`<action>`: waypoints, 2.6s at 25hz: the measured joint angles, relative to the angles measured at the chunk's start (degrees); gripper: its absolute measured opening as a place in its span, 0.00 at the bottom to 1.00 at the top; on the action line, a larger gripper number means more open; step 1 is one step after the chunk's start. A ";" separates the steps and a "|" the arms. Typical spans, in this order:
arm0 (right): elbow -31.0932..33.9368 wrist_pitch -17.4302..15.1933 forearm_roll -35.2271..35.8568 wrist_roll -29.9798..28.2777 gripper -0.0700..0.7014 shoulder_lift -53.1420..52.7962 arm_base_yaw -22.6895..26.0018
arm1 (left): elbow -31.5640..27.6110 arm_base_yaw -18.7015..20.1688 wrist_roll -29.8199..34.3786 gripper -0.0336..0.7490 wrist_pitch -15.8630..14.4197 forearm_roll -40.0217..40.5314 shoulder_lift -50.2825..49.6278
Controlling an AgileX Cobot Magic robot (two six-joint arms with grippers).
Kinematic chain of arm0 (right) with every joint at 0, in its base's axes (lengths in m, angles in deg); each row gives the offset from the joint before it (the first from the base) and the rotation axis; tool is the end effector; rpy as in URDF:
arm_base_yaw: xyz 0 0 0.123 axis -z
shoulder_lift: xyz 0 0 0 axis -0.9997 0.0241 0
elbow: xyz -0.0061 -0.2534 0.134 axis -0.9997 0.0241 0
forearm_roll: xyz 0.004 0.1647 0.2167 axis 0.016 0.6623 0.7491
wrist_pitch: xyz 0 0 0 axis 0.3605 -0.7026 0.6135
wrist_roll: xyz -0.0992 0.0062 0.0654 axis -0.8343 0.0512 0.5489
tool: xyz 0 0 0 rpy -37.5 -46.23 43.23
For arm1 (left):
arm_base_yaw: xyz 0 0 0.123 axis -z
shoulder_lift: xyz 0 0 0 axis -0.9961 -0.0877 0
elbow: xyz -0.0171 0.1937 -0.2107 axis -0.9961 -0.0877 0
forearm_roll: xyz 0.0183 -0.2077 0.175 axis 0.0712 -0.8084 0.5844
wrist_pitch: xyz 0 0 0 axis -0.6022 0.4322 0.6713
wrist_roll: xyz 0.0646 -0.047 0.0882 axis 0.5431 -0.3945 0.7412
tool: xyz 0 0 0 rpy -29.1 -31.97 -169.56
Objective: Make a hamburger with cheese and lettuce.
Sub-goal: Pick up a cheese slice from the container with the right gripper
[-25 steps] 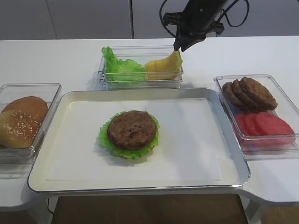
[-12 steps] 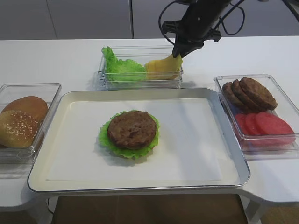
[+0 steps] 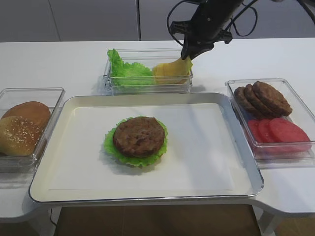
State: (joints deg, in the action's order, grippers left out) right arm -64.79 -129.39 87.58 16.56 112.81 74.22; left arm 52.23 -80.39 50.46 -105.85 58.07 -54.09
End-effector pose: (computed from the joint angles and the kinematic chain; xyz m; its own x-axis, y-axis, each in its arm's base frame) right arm 0.5180 0.1706 0.2261 -0.9081 -0.0924 -0.4085 -0.2433 0.9103 0.3350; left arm 0.0280 0.0021 0.2582 -0.5609 0.0272 -0.8274 0.0397 0.9992 0.0059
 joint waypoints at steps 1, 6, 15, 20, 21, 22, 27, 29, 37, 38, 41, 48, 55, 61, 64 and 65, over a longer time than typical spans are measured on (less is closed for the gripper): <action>0.00 0.00 0.04 0.00 0.30 0.00 0.00 | 0.00 0.00 0.00 0.48 0.00 0.00 0.00; 0.00 0.00 0.81 0.00 0.28 0.39 0.00 | 0.00 0.00 0.00 0.48 0.00 0.00 0.00; 0.00 0.00 1.04 0.41 0.19 0.39 0.00 | 0.00 0.00 0.00 0.48 0.00 0.00 0.00; 0.00 0.00 1.04 0.41 0.19 0.39 0.00 | 0.00 0.00 0.00 0.48 0.00 0.00 0.00; 0.00 -0.14 1.04 0.41 0.19 0.39 0.00 | 0.00 0.00 0.00 0.48 0.00 0.00 0.00; 0.00 -0.12 1.04 0.41 0.19 0.39 0.00 | 0.00 0.00 0.00 0.48 0.00 0.00 0.00; 0.00 -0.47 1.04 0.41 0.19 0.39 0.00 | 0.00 0.00 0.00 0.48 0.00 0.00 0.00; 0.00 -0.60 1.04 0.41 0.19 0.39 0.00 | 0.00 0.00 0.00 0.48 0.00 0.00 0.00; 0.00 -0.88 1.04 0.41 0.19 0.39 0.20 | 0.00 0.00 0.00 0.48 0.00 0.00 0.00; 0.00 -0.88 1.04 0.41 0.19 0.39 0.20 | 0.00 0.00 0.00 0.48 0.00 0.00 0.00; 0.00 -0.88 1.04 0.41 0.19 0.39 0.20 | 0.00 0.00 0.00 0.48 0.00 0.00 0.00; 0.00 -1.44 0.94 0.41 0.24 0.39 0.20 | 0.00 0.00 0.00 0.48 0.00 0.00 0.00; 0.00 -2.00 0.61 1.34 0.31 0.39 0.20 | 0.00 0.00 0.00 0.48 0.00 0.00 0.00; 0.00 -2.26 0.27 1.62 0.35 0.39 0.20 | 0.00 0.00 0.00 0.48 0.00 0.00 0.00; 0.00 -2.40 0.27 1.58 0.35 0.39 0.20 | 0.00 0.00 0.00 0.48 0.00 0.00 0.00; 0.00 -2.40 0.27 1.58 0.35 0.39 0.20 | 0.00 0.00 0.00 0.48 0.00 0.00 0.00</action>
State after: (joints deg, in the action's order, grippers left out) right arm -64.79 -131.79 87.85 18.14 113.19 74.42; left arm 52.23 -80.39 50.46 -105.85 58.07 -54.09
